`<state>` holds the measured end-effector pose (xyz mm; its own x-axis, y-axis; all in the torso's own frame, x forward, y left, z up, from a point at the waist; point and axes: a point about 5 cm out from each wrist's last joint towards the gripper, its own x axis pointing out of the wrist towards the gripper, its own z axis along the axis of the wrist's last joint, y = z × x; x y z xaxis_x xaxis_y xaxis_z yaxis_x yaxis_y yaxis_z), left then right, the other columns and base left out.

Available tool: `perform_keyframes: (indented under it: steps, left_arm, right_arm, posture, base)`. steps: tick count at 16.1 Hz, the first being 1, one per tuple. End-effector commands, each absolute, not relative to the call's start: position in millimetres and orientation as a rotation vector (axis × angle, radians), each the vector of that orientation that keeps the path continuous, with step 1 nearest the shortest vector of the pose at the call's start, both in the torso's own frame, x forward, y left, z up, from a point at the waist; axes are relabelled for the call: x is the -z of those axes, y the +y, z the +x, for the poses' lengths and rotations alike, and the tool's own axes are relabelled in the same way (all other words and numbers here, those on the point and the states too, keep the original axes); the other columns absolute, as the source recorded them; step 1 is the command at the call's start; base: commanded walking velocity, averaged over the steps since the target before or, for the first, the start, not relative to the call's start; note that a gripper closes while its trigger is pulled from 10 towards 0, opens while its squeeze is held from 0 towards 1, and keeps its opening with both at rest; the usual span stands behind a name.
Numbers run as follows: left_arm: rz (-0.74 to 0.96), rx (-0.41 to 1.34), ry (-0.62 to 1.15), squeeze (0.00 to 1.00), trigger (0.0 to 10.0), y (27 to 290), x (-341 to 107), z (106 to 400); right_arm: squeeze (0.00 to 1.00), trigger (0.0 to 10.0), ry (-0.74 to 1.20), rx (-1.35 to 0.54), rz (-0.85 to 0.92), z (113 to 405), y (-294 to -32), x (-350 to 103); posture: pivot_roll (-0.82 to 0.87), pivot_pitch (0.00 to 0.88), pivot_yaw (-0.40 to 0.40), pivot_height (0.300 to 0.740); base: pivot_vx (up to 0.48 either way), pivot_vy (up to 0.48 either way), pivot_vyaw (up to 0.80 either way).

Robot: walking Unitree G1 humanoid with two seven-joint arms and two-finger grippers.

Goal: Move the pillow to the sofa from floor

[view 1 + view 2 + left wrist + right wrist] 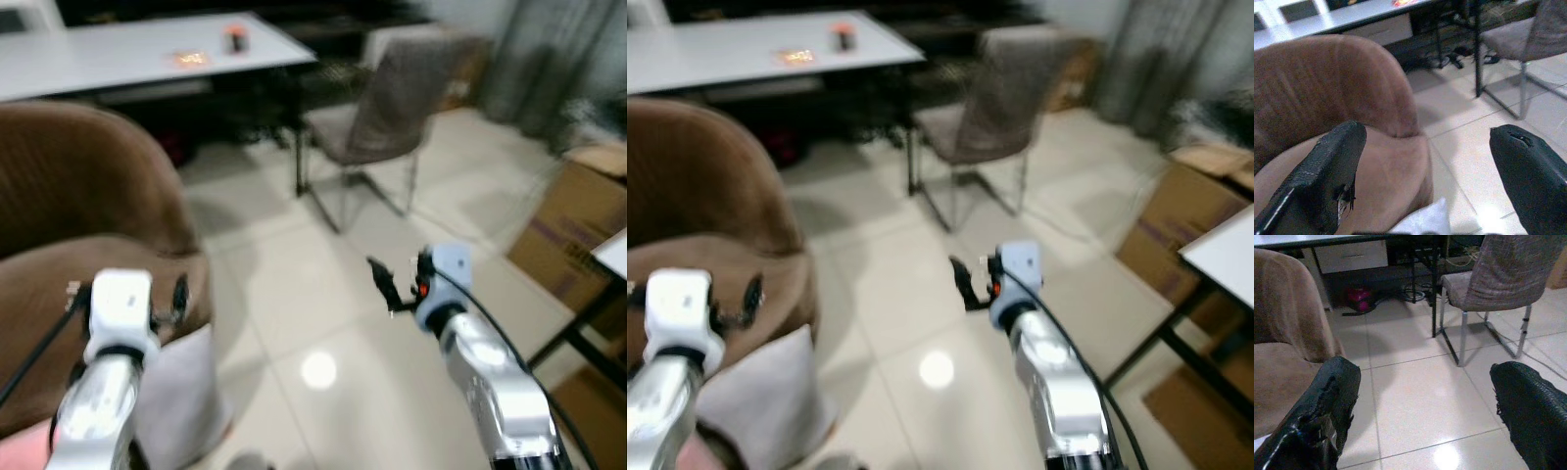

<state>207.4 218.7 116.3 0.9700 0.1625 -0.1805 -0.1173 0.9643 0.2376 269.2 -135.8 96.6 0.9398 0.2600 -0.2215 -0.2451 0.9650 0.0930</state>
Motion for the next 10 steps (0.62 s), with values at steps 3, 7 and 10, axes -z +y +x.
perform_keyframes:
  steps: [3, 7, 10]
  left_arm:
    - [0.215, -0.109, 0.187, 0.0, 10.0, 213.1, -120.7, 209.4]
    - [0.255, -0.123, 0.156, 0.0, 10.0, 213.8, -123.6, 210.2]
    - [0.223, -0.128, 0.144, 0.0, 10.0, 215.5, -124.4, 210.9]
  right_arm:
    - [1.0, 10.0, 0.235, -0.263, 0.077, 271.0, -134.7, -99.7]
    - [1.0, 10.0, 0.234, -0.265, 0.072, 272.0, -134.3, -100.4]
    - [1.0, 10.0, 0.239, -0.238, 0.066, 271.3, -136.0, -98.0]
  posture:
    - [-0.01, 0.0, -0.039, 0.74]
    - [0.0, 0.0, -0.049, 0.74]
    - [0.0, 0.0, -0.049, 0.74]
  base:
    - [0.0, 0.0, 0.8]
    - [0.0, 0.0, 0.8]
    - [0.0, 0.0, 0.8]
